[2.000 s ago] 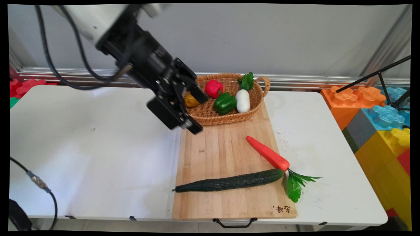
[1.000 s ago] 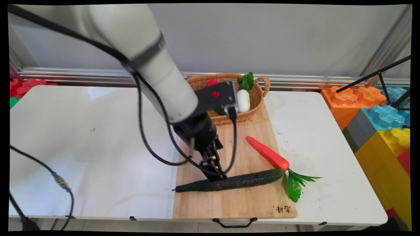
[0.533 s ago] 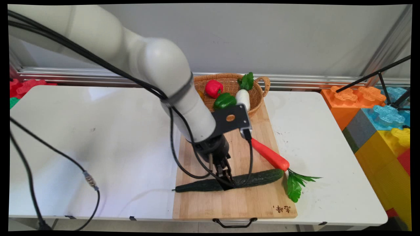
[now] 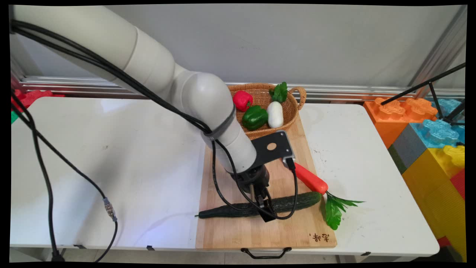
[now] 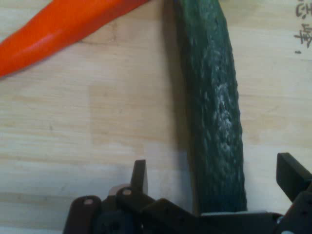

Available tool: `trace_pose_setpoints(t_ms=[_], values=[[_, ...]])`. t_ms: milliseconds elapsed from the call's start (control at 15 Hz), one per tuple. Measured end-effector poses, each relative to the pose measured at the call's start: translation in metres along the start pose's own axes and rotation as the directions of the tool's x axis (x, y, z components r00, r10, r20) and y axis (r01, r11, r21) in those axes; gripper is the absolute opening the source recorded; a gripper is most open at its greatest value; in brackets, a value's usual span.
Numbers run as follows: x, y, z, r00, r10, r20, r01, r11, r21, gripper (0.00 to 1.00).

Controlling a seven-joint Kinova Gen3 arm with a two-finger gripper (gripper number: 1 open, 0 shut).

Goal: Pick up the cucumber from the cutting board, then place the picked object in the vegetable basket

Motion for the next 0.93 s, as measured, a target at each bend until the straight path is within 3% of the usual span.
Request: trace_pose_setpoints(t_ms=[267,333,667,933], values=[[0.002,0.001,0.013,1.0,0.01,-0.008,-0.01,1.0,0.003,1.0],[0.002,0.001,0.015,1.0,0.015,-0.011,-0.015,1.0,0.002,0.0],[0.007,0.004,0.018,1.0,0.015,-0.026,-0.015,1.0,-0.008,0.0],[0.011,0.001,-0.007,0.999,0.01,-0.044,-0.011,0.999,-0.034,0.0]])
